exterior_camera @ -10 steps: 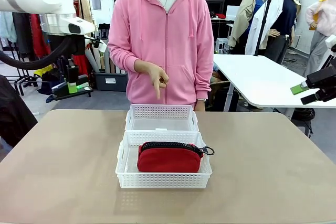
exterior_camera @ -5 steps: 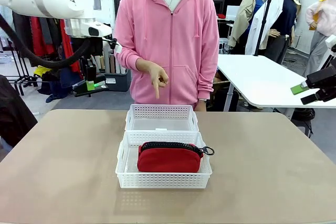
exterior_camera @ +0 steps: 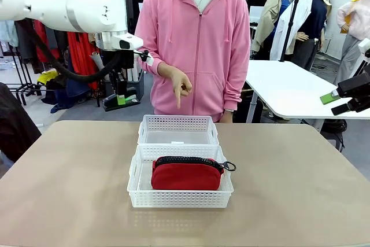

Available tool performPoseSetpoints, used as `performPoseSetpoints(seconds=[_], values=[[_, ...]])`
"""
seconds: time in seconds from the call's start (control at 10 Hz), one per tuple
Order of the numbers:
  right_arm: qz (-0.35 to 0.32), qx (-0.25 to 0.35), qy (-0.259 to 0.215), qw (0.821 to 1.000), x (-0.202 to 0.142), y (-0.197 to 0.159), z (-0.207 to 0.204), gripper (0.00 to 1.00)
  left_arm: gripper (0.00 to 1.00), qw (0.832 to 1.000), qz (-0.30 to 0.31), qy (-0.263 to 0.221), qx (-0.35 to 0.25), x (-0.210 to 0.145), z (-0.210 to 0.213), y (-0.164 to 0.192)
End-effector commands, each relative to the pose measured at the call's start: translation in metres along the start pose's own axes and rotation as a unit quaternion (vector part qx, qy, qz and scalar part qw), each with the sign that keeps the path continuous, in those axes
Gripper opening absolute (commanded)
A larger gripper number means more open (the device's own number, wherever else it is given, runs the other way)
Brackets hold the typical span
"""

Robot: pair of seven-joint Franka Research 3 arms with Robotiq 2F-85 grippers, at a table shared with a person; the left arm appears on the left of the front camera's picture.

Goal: Distribute items into two baskets.
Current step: Place the picked Stapler into the Organizing basket as instructed by the person.

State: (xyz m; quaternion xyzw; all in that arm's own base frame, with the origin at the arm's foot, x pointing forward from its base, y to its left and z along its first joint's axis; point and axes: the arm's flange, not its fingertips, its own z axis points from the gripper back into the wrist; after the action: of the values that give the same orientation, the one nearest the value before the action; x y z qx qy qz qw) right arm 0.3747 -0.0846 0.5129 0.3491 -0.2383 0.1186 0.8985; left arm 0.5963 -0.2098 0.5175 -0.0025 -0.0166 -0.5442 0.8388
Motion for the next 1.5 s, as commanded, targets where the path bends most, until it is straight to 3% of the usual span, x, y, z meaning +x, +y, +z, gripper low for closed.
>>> performPoseSetpoints(seconds=[0.0,0.9,1.4], values=[[0.003,0.007,-0.007,1.0,0.002,0.001,-0.001,1.0,0.0,1.0,-0.02,0.001,0.009,0.012,-0.004,0.008],[0.003,0.007,-0.007,1.0,0.002,0.001,-0.001,1.0,0.0,0.995,-0.097,-0.003,-0.003,0.095,-0.034,0.011],[0.003,0.007,-0.007,1.0,0.002,0.001,-0.001,1.0,0.0,0.989,-0.144,-0.012,-0.004,0.127,-0.077,0.009]])
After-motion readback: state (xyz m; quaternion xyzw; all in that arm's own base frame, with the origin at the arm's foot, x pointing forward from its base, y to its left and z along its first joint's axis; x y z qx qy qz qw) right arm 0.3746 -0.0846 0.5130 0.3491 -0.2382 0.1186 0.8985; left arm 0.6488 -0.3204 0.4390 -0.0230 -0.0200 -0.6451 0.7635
